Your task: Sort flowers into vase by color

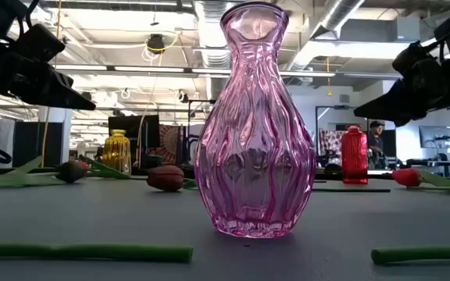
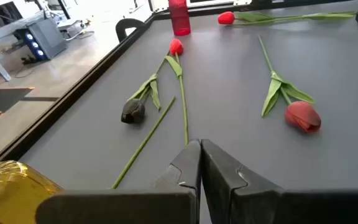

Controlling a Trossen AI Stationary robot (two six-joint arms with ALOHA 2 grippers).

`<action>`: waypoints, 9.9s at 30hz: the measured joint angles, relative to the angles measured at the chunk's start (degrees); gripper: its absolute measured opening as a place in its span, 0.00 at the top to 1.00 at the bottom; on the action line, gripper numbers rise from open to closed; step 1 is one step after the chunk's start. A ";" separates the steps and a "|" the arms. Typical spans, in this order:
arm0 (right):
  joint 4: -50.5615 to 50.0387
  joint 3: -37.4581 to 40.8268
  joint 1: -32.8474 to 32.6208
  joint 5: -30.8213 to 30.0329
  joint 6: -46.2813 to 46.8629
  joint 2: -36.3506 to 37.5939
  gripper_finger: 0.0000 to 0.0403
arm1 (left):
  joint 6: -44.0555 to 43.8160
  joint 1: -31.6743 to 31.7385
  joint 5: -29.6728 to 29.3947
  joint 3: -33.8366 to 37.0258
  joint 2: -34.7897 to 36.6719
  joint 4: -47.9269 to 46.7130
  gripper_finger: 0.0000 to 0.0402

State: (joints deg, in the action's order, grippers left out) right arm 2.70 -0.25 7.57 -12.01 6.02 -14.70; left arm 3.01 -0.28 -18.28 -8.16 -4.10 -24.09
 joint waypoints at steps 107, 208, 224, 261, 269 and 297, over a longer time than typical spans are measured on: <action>0.11 0.00 0.00 0.00 0.02 -0.01 0.90 | -32.96 0.00 -4.93 0.02 -0.02 18.45 1.00; 2.91 -31.01 -3.45 3.14 -9.07 -42.69 0.45 | -77.13 -21.08 21.34 -31.28 -81.59 -21.02 0.70; 2.91 -30.99 -3.48 3.14 -8.92 -42.66 0.45 | -72.44 -20.95 -2.22 -30.80 -70.82 -15.55 1.00; 2.27 -30.99 -6.58 2.95 -7.52 -42.66 0.45 | 1.22 21.54 -27.47 -31.06 -40.01 25.14 1.00; 2.24 -30.99 -6.58 2.95 -7.50 -42.66 0.45 | 1.87 30.86 -19.44 -31.06 -42.78 25.13 1.00; 1.97 -30.99 -6.73 2.95 -7.45 -42.69 0.45 | -5.23 37.14 -13.25 -15.07 -44.61 38.33 1.00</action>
State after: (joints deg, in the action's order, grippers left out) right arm 4.67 -31.24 0.84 -9.06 -1.43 -57.39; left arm -2.22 36.86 -31.53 -23.24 -48.71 14.23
